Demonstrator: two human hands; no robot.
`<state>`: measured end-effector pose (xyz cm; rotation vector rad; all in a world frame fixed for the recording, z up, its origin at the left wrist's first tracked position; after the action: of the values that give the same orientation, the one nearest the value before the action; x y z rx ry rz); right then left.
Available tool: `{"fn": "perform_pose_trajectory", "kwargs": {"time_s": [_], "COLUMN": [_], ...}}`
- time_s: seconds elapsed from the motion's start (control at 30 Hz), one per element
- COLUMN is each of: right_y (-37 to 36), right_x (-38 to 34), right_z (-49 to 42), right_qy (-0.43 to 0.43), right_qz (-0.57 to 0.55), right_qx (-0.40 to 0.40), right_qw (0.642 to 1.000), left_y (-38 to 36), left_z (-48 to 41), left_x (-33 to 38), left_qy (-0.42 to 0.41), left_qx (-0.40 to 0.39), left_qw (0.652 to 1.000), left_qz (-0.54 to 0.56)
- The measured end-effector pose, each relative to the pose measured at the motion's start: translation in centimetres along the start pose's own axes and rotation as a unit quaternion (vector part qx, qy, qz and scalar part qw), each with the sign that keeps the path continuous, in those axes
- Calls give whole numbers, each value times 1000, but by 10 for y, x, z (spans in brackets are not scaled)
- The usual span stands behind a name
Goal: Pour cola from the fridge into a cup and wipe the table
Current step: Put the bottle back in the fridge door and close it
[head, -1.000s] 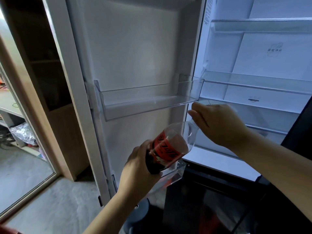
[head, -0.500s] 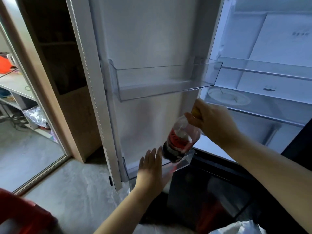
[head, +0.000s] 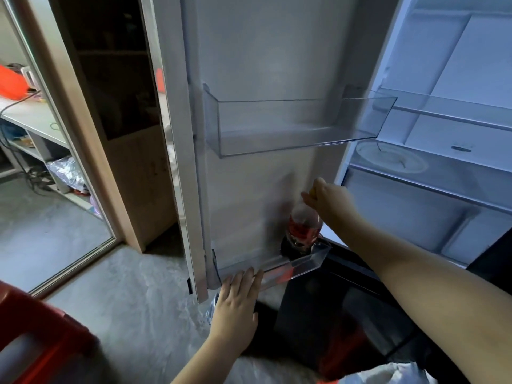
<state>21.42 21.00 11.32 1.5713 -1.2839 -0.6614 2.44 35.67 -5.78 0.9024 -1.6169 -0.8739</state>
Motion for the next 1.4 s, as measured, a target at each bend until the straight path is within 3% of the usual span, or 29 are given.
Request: {"fn": "perform_pose_trajectory", "kwargs": {"time_s": [0.23, 0.43, 0.6, 0.67, 0.73, 0.77, 0.87, 0.93, 1.0, 1.07, 1.27, 1.4], "right_y": [-12, -10, -17, -5, 16, 19, -14, -59, -94, -113, -120, -107], "right_x": [-8, -17, -4, -4, -13, -24, -64, -81, -84, -83, -86, -73], "right_z": [-27, -31, -26, -8, 29, 51, 107, 134, 148, 157, 166, 174], "right_qy": [-46, -17, -84, -106, -49, 1, 192, 247, 230, 213, 162, 134], "right_qz": [20, 25, -19, -104, -170, -186, -95, -17, -21, -7, -48, -78], "right_qx": [-47, -33, -92, -7, 170, 211, 140, 41, -40, -71, -102, -67], "right_qw": [998, 999, 992, 989, 970, 960, 967, 968, 972, 974, 980, 986], "left_y": [-5, -6, -6, -7, -1, 0, 11, 18, 18, 14, 3, -5], "left_z": [1, 0, -1, -2, 0, -1, 0, 5, 10, 14, 19, 28], "left_x": [-3, -6, -7, -7, -4, -3, -4, -9, -19, -23, -11, 7], "left_qy": [17, 21, 13, 26, 33, 29, -3, -26, -46, -41, -18, -17], "left_qx": [-6, 2, 25, 3, -1, 12, 31, 55, 78, 64, 78, 63], "left_qw": [1000, 1000, 1000, 1000, 999, 1000, 999, 997, 996, 997, 997, 998], "left_qz": [15, 4, -5, 3, -9, -2, 18, 39, 22, 2, -5, 1]}}
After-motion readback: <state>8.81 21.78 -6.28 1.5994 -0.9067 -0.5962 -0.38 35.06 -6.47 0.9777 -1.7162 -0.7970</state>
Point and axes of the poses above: each hand's wrist, its own z-axis away from the middle knuckle, its own y-axis out of the back of the hand, x = y × z, the point moved 6 cm from there along -z, towards the middle knuckle, and after that the axes turned 14 degrees about z, right-handed, at the moved point
